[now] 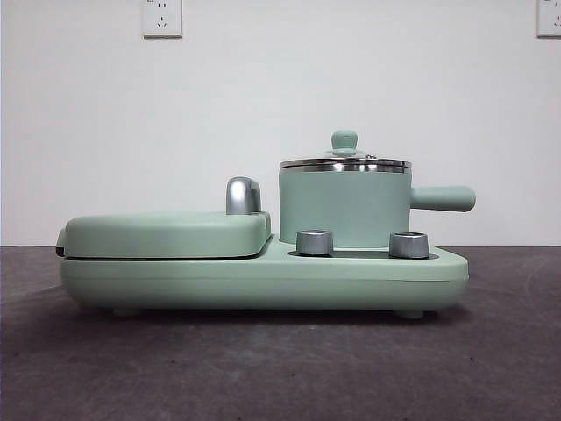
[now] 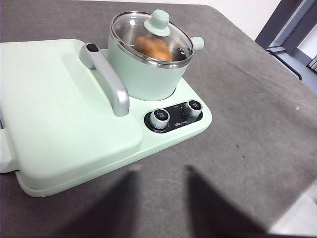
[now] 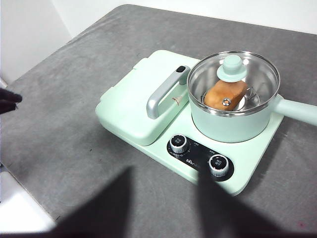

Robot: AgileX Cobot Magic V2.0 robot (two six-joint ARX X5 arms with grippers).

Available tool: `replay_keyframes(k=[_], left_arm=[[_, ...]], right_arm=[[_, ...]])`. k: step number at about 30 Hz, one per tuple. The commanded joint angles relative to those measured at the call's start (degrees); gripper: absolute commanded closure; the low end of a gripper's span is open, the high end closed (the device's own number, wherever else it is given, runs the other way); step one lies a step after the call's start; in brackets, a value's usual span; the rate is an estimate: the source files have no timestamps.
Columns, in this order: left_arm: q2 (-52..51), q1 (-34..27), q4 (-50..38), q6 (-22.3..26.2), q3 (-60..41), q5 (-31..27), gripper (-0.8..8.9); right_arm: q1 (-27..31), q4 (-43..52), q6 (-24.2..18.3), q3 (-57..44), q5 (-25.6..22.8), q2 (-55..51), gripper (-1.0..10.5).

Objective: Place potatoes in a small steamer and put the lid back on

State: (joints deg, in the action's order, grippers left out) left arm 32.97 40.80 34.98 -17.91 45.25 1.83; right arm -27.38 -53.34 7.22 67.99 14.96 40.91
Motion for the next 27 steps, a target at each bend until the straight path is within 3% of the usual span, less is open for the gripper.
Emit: replay_keyframes(k=[1,17,23,27], left_arm=[[0.26,0.48,-0.26,-0.33,0.85,0.04,8.09],[-0.83,-0.50,-0.28,-0.35,0.42,0.04,8.09],[-8.02,-14.47,-1.86,-0.26,-4.35,3.32,8.09],[-17.00,-25.88,-10.12,5.62,-13.20,2.23,8.09]], right_arm=[[-0.37,0.72,-0.66,0.55,0.00,0.20,9.3],[-0.35,0.70,-0.63,0.59,0.00,0.17,9.3],[-0.35,0.76,-0.63,0.59,0.00,0.17,9.3],[-0.35,0.76,-0.63,0.59,0.00,0.17,9.3]])
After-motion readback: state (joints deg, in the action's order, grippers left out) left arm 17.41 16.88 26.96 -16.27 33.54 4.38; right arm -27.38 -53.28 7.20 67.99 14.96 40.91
